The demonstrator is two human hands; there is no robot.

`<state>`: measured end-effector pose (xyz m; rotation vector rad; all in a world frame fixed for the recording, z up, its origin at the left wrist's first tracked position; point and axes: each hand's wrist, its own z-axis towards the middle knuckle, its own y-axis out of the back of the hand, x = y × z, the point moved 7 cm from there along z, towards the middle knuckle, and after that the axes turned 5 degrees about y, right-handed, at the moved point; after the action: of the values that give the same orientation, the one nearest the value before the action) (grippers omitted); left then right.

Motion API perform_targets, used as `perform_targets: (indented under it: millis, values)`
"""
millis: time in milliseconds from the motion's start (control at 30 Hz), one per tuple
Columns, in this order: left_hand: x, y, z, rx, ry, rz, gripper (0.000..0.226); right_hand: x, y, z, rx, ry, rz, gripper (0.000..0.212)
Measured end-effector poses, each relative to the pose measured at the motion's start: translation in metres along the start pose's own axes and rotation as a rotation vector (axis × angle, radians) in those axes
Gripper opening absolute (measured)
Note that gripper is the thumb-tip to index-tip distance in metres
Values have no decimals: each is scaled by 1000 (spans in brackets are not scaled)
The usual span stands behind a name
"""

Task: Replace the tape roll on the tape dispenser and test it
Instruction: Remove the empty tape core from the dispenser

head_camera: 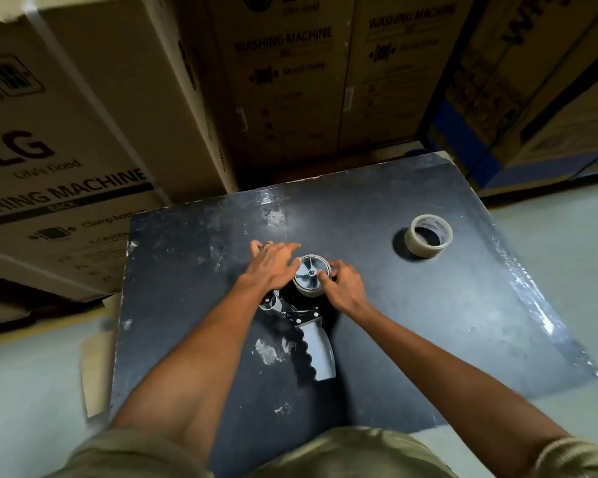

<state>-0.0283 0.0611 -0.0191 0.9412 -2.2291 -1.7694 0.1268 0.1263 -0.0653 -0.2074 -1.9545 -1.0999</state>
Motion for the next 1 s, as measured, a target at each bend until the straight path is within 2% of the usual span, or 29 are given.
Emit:
perform_targets:
  millis: [67, 133, 267, 333, 400, 500, 567, 833, 933, 1000]
  values:
    - [-1, -8, 7, 130, 5, -11, 47, -4, 1, 3, 17, -58, 55, 30]
    - [0, -17, 12, 257, 36, -63, 44, -7, 0, 0, 61, -147, 143, 37]
    - [2, -24, 19, 305, 95, -169, 42, -30, -9, 10, 56, -233, 261, 53]
    - [9, -32, 23, 371, 155, -326, 34, -36, -12, 13, 67, -262, 271, 48]
    - [12, -38, 23, 442, 193, -515, 29, -37, -11, 15, 62, -280, 261, 53]
    - [19, -41, 25, 456, 262, -636, 15, -39, -8, 14, 23, -321, 253, 57]
    - [20, -40, 25, 450, 241, -642, 11, -44, -10, 16, 5, -354, 254, 60]
    - [25, -49, 26, 381, 304, -680, 4, -40, -11, 17, -64, -334, 191, 53]
    - [26, -50, 27, 370, 324, -655, 14, -34, -6, 14, -66, -337, 181, 48]
    - [27, -50, 27, 349, 330, -668, 11, -29, -3, 12, -71, -339, 146, 43]
